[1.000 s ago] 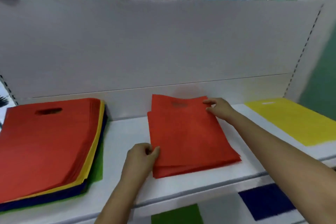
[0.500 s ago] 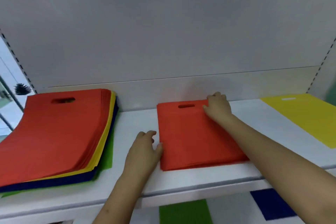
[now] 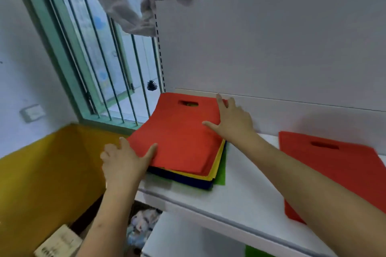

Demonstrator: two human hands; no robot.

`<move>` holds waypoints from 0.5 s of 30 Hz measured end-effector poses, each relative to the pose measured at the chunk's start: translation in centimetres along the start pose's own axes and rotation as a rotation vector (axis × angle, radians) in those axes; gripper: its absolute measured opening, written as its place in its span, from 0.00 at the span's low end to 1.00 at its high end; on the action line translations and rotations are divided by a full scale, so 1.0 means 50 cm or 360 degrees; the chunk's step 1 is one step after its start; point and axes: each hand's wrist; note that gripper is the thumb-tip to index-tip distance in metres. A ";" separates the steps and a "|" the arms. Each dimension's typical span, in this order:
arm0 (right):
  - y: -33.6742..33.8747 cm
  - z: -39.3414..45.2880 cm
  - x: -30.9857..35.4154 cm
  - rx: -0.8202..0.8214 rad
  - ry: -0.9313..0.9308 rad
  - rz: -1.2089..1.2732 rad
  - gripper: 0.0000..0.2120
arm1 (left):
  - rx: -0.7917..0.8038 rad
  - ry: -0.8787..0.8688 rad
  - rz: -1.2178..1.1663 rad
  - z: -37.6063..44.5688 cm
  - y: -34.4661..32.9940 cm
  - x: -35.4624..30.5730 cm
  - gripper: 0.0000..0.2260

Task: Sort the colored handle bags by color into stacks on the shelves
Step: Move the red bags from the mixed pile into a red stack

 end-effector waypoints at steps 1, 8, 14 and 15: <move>-0.015 0.008 0.007 0.0039 -0.0011 -0.0034 0.47 | 0.0063 0.0045 0.0072 0.007 -0.006 0.022 0.47; -0.083 0.006 0.033 0.0009 -0.0019 -0.0059 0.33 | -0.0131 -0.0094 0.0199 0.001 -0.034 0.018 0.34; -0.063 -0.005 0.039 -0.0083 0.0174 0.0017 0.14 | -0.0318 -0.0297 -0.0360 -0.003 -0.051 -0.002 0.16; -0.056 -0.008 0.033 -0.0139 0.0162 0.0090 0.14 | -0.0295 -0.0294 -0.0542 -0.002 -0.046 -0.005 0.16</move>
Point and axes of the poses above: each hand's wrist, its own z-axis towards the middle knuckle, its own y-axis out of the back of the hand, x = y × z, and after that the axes turned 6 degrees about -x, right-handed
